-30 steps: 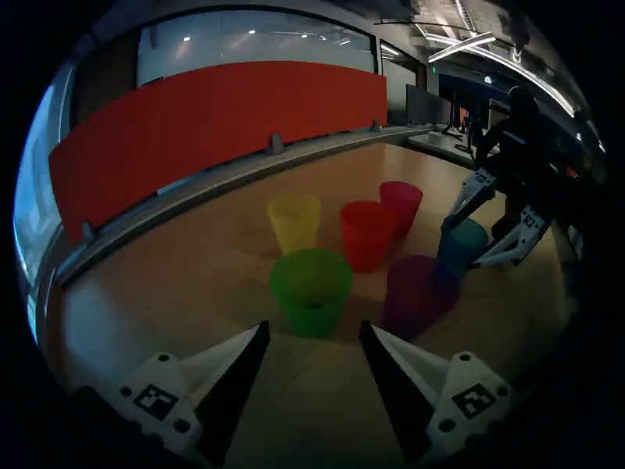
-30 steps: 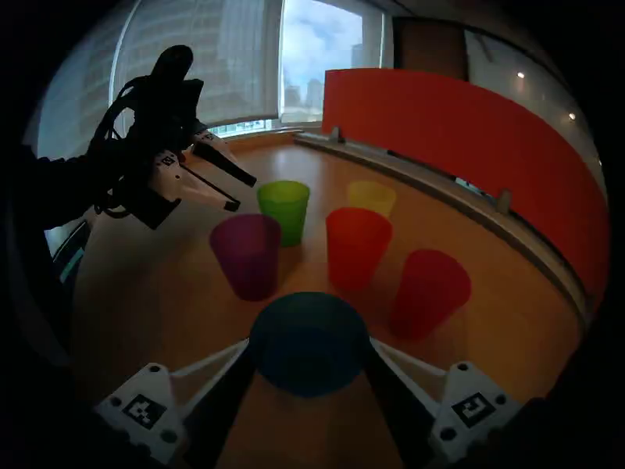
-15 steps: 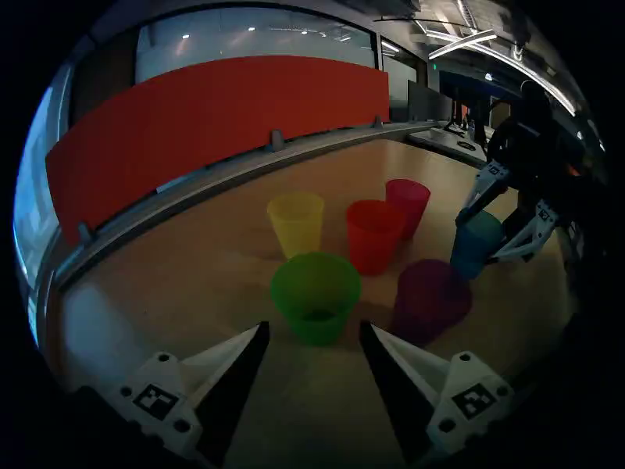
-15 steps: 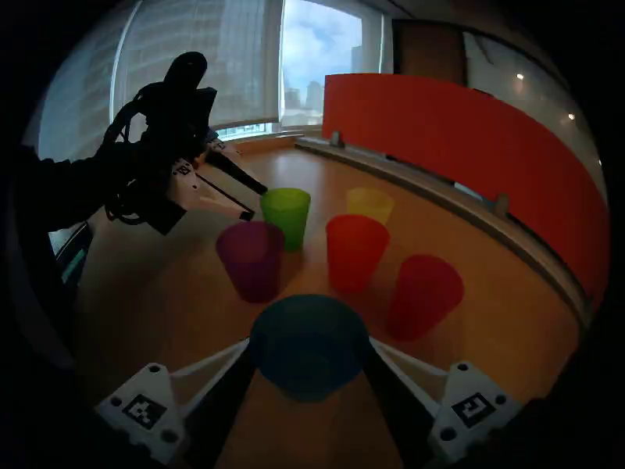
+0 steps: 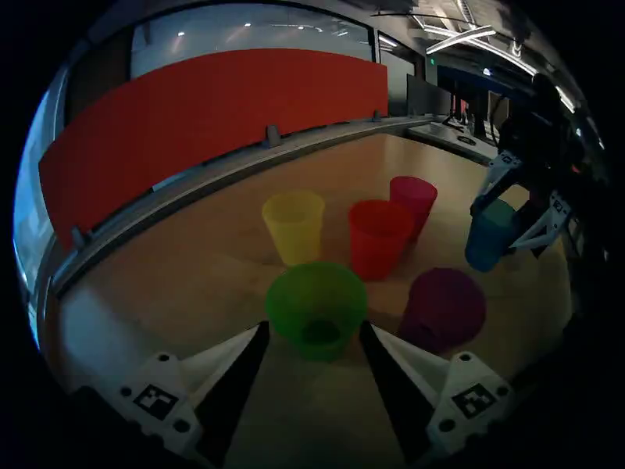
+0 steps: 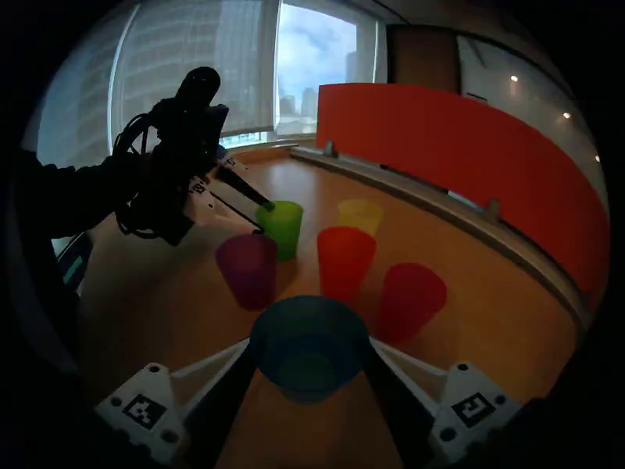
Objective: Pour water
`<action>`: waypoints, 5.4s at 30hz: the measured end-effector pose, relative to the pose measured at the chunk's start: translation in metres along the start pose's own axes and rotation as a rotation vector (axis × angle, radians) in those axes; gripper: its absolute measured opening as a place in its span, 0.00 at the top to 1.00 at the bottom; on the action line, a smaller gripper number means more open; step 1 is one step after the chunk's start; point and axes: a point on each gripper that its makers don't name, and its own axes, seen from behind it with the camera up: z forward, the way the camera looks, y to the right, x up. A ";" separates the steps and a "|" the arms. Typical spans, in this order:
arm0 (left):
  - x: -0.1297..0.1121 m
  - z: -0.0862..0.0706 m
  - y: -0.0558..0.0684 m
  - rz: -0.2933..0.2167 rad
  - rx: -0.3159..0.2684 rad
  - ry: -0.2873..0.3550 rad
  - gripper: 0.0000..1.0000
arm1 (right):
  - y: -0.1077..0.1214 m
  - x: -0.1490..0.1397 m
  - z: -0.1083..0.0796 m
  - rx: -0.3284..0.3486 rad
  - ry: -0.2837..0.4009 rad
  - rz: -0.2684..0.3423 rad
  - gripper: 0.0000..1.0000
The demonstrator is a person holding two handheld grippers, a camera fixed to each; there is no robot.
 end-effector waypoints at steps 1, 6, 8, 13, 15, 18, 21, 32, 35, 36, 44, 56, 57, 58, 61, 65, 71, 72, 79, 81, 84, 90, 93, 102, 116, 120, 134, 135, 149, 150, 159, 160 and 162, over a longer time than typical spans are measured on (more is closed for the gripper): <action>0.001 0.002 0.000 0.002 -0.001 -0.002 0.15 | 0.000 0.000 0.000 0.001 0.002 0.000 0.09; 0.003 0.009 0.000 0.001 -0.005 -0.008 0.15 | -0.001 0.000 -0.002 0.002 0.004 0.001 0.09; 0.003 0.012 0.000 -0.003 -0.006 -0.010 0.15 | 0.000 0.000 -0.002 0.000 0.004 0.002 0.09; 0.003 0.017 -0.001 -0.003 -0.005 -0.015 0.15 | 0.002 -0.002 -0.003 -0.003 0.001 0.004 0.09; 0.003 0.019 -0.002 0.000 -0.004 -0.016 0.15 | 0.002 -0.002 -0.003 -0.004 0.001 0.003 0.09; 0.004 0.021 -0.002 0.005 -0.003 -0.019 0.15 | 0.002 -0.002 -0.002 -0.004 0.000 0.003 0.09; 0.005 0.024 -0.003 0.007 -0.003 -0.019 0.15 | 0.002 -0.002 -0.002 -0.003 0.000 0.002 0.09; 0.010 0.032 -0.003 0.001 -0.009 -0.014 0.15 | 0.002 -0.003 -0.002 -0.005 -0.003 -0.003 0.09; 0.010 0.033 -0.004 -0.004 -0.006 -0.011 0.15 | 0.003 -0.003 -0.002 -0.007 -0.003 -0.001 0.09; 0.010 0.033 -0.004 -0.005 -0.004 -0.010 0.15 | 0.003 -0.003 -0.002 -0.007 -0.002 -0.001 0.09; 0.015 0.030 -0.008 -0.010 0.013 0.017 0.17 | 0.002 -0.002 -0.003 -0.005 0.003 -0.001 0.09; 0.045 -0.008 -0.004 -0.098 -0.017 0.130 0.17 | 0.001 0.013 -0.012 -0.019 0.030 -0.007 0.09; 0.047 -0.013 -0.003 -0.101 -0.021 0.138 0.17 | 0.001 0.015 -0.013 -0.020 0.034 -0.007 0.09; 0.050 -0.017 -0.001 -0.104 -0.026 0.148 0.17 | 0.000 0.017 -0.014 -0.021 0.037 -0.008 0.09; 0.058 -0.032 0.003 -0.100 -0.030 0.176 0.17 | -0.002 0.023 -0.017 -0.023 0.046 -0.014 0.09; 0.068 -0.050 0.005 -0.078 -0.019 0.215 0.17 | -0.005 0.031 -0.020 -0.026 0.057 -0.025 0.09; 0.082 -0.077 0.010 -0.054 -0.005 0.272 0.17 | -0.011 0.042 -0.024 -0.028 0.072 -0.035 0.09; 0.084 -0.081 0.011 -0.054 -0.004 0.280 0.16 | -0.011 0.044 -0.024 -0.028 0.074 -0.036 0.09; 0.101 -0.110 0.019 -0.049 -0.002 0.338 0.16 | -0.015 0.053 -0.029 -0.032 0.091 -0.037 0.09; 0.105 -0.117 0.022 -0.049 -0.003 0.351 0.16 | -0.016 0.056 -0.030 -0.034 0.096 -0.036 0.09; 0.110 -0.126 0.026 -0.048 -0.010 0.369 0.16 | -0.017 0.059 -0.032 -0.035 0.106 -0.033 0.09; 0.119 -0.142 0.035 -0.042 -0.015 0.404 0.16 | -0.019 0.066 -0.036 -0.035 0.122 -0.030 0.09; 0.121 -0.148 0.038 -0.038 -0.016 0.416 0.16 | -0.020 0.068 -0.038 -0.035 0.127 -0.029 0.09; 0.126 -0.160 0.042 -0.038 -0.015 0.441 0.16 | -0.023 0.075 -0.041 -0.035 0.159 -0.024 0.09; 0.122 -0.165 0.041 -0.049 -0.013 0.453 0.16 | -0.023 0.114 -0.051 -0.038 0.297 -0.015 0.09; 0.122 -0.167 0.042 -0.044 -0.014 0.455 0.16 | -0.019 0.125 -0.056 -0.044 0.327 -0.016 0.09; 0.128 -0.177 0.052 -0.049 -0.025 0.523 0.16 | -0.014 0.144 -0.066 -0.056 0.375 -0.018 0.09; 0.128 -0.177 0.053 -0.048 -0.025 0.524 0.16 | -0.014 0.145 -0.066 -0.055 0.377 -0.017 0.09; 0.125 -0.174 0.063 -0.035 -0.041 0.525 0.16 | -0.011 0.159 -0.076 -0.056 0.404 -0.016 0.09; 0.125 -0.174 0.063 -0.035 -0.043 0.526 0.16 | -0.011 0.160 -0.077 -0.055 0.408 -0.015 0.09; 0.124 -0.173 0.070 -0.027 -0.057 0.526 0.16 | -0.008 0.175 -0.081 -0.056 0.435 -0.026 0.09; 0.124 -0.172 0.071 -0.025 -0.058 0.525 0.16 | -0.008 0.177 -0.081 -0.056 0.436 -0.028 0.09; 0.122 -0.171 0.072 -0.020 -0.059 0.522 0.16 | -0.008 0.179 -0.081 -0.057 0.438 -0.034 0.09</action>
